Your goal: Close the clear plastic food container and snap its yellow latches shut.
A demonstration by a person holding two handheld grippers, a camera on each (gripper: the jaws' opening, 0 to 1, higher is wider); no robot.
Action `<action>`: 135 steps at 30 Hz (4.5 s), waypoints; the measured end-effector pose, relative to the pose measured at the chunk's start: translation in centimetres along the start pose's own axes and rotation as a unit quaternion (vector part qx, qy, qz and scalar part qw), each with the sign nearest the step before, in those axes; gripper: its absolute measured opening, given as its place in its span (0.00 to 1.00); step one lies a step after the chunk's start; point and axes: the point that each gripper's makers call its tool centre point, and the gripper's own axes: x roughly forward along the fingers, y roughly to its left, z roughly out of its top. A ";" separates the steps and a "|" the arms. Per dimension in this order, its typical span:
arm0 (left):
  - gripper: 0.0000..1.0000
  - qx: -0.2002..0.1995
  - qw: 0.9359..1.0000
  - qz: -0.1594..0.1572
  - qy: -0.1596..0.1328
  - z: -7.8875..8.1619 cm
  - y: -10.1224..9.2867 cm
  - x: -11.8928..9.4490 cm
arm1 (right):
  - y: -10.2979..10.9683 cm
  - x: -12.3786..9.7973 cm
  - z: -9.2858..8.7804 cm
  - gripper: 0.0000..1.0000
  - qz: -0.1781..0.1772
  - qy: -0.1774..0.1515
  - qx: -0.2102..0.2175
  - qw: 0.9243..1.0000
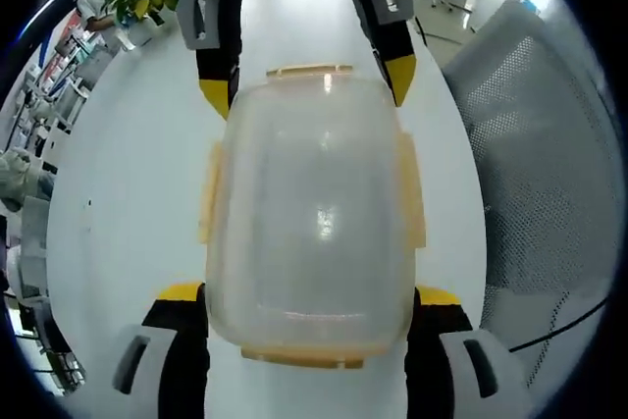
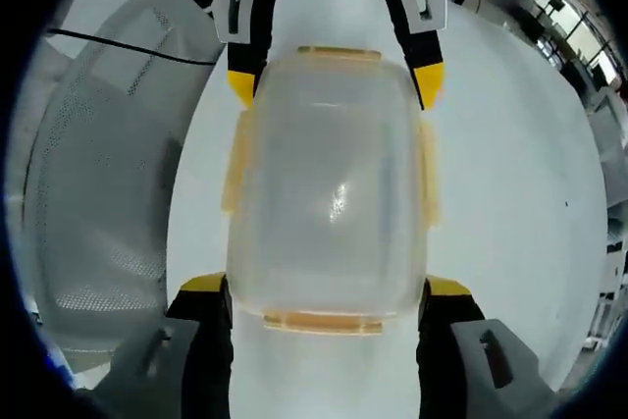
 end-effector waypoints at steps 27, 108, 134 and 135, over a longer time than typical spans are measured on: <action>0.82 -0.013 1.000 -0.021 -0.011 -1.0 -0.6 0.0 | 0.6 0.9 1.1 0.78 0.007 -0.014 -0.002 1.000; 0.83 -0.027 0.997 -0.003 -0.069 -1.1 10.2 -0.5 | -9.8 -0.3 1.7 0.92 -0.012 -0.050 0.044 0.998; 0.99 -0.153 0.946 0.137 -0.251 1.6 3.6 -8.9 | -4.5 -9.0 1.9 0.90 -0.138 -0.151 0.120 0.972; 0.99 -0.161 0.946 0.138 -0.244 1.2 2.9 -8.9 | -3.7 -9.2 1.8 0.90 -0.136 -0.156 0.124 0.970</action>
